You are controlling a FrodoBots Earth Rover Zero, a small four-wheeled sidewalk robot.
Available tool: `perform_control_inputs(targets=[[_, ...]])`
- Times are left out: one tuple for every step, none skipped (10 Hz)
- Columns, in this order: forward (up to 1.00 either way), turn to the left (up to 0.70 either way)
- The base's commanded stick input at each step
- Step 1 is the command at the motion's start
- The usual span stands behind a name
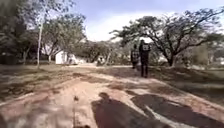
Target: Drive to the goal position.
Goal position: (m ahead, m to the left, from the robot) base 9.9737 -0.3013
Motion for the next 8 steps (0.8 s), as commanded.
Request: perform_control_inputs(targets=[[0.85,0.0],[0.85,0.0],[0.85,0.0],[0.85,0.0],[0.85,0.0],[0.85,0.0],[0.85,0.0],[0.85,0.0]])
